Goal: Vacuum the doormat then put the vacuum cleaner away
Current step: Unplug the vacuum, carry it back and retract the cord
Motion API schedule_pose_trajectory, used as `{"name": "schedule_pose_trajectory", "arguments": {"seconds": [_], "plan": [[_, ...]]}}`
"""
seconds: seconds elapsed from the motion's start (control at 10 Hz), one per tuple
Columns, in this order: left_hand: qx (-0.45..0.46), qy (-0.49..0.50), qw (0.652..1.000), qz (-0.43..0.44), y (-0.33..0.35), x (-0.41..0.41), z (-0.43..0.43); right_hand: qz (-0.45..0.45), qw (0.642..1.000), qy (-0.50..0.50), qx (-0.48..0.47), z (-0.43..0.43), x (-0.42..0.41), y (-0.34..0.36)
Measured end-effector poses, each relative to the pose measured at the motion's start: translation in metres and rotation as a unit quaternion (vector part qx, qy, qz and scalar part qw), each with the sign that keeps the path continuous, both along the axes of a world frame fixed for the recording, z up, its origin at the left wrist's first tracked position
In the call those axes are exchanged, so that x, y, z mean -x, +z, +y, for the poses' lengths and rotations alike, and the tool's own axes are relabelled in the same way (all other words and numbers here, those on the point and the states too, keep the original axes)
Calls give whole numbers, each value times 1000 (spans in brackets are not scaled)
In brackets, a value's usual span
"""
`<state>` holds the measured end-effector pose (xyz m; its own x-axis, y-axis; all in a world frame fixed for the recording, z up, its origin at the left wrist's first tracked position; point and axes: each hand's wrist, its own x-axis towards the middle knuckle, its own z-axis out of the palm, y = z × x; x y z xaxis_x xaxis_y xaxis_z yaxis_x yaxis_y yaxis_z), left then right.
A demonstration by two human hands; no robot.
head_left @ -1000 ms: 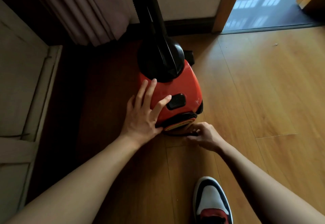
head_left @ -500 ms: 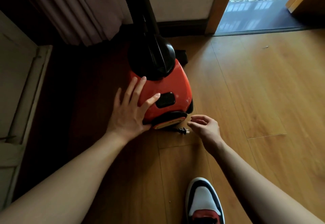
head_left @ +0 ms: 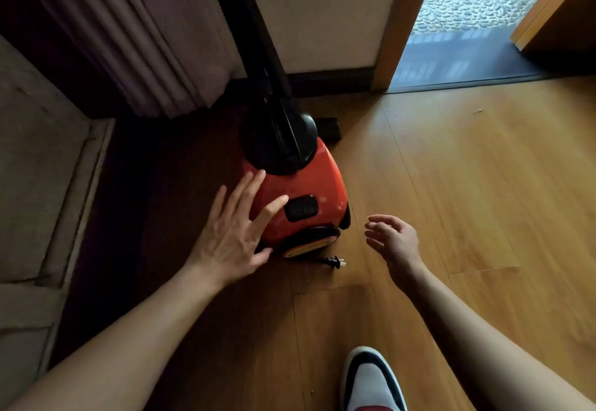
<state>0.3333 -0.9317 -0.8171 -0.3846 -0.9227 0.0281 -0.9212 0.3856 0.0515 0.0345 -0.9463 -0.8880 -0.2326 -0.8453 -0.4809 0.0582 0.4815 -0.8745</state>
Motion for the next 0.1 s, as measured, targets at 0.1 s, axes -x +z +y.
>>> {"name": "schedule_pose_trajectory", "arguments": {"seconds": [0.1], "plan": [[-15, 24, 999, 15, 16, -6, 3, 107, 992, 62, 33, -16, -2, 25]]}}
